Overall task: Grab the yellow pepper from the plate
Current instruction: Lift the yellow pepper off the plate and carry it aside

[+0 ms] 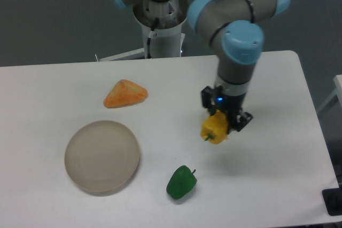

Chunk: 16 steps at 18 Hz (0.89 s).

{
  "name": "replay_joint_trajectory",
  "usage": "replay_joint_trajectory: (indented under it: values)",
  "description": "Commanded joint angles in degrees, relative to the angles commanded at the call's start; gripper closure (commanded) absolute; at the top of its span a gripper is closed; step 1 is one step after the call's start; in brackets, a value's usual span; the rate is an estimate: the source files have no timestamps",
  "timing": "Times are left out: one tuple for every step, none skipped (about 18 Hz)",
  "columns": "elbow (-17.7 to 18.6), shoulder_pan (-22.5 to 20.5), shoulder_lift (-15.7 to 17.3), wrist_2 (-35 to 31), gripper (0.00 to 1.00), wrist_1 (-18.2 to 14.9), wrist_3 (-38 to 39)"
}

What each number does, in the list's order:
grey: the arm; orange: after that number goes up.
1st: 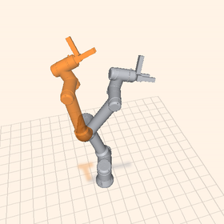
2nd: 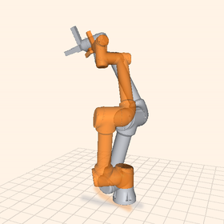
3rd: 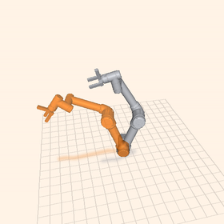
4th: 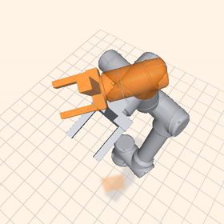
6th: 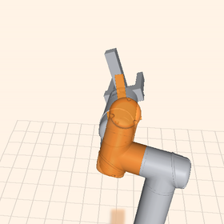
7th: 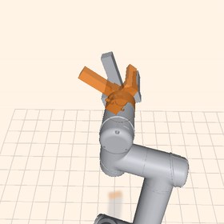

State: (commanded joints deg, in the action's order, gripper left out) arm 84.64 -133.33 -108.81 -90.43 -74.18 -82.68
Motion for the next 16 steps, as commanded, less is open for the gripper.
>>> replay_joint_trajectory:
  values:
    - [0.0, -0.3, -0.1, -0.8, 1.0, -0.5, -3.4]
    - [-0.1, -0.4, -0.4, -1.1, 1.0, -1.1, -5.7]
    - [-0.3, -0.4, -0.6, -1.3, 1.0, -1.4, -6.8]
    - [-0.5, -0.5, -1.0, -1.5, 1.0, -1.4, -7.0]
    - [-0.8, -0.5, -1.2, -1.5, 1.0, -1.4, -7.0]
    - [-0.8, -0.6, -1.3, -1.5, 1.0, -1.4, -7.1]
    - [-0.8, -0.6, -1.8, -1.5, 1.0, -1.3, -8.1]
    - [-0.9, -0.5, -2.2, -1.5, 1.0, -1.1, -9.2]
    - [-1.0, -0.5, -2.3, -1.5, 1.0, -1.1, -9.2]
    - [-1.1, -0.5, -2.4, -1.4, 1.0, -1.1, -9.2]
    - [-1.1, -0.5, -2.5, -1.5, 1.0, -0.9, -9.2]
    - [-1.1, -0.5, -2.6, -1.5, 1.0, -0.8, -9.2]
    - [-1.1, -0.4, -2.6, -1.4, 1.0, -0.8, -9.2]
    - [-1.1, -0.4, -2.6, -1.4, 1.0, -0.8, -9.2]
    - [-1.1, -0.4, -2.6, -1.3, 1.0, -0.7, -9.2]
    - [-1.1, -0.4, -2.6, -1.3, 1.0, -0.7, -9.1]
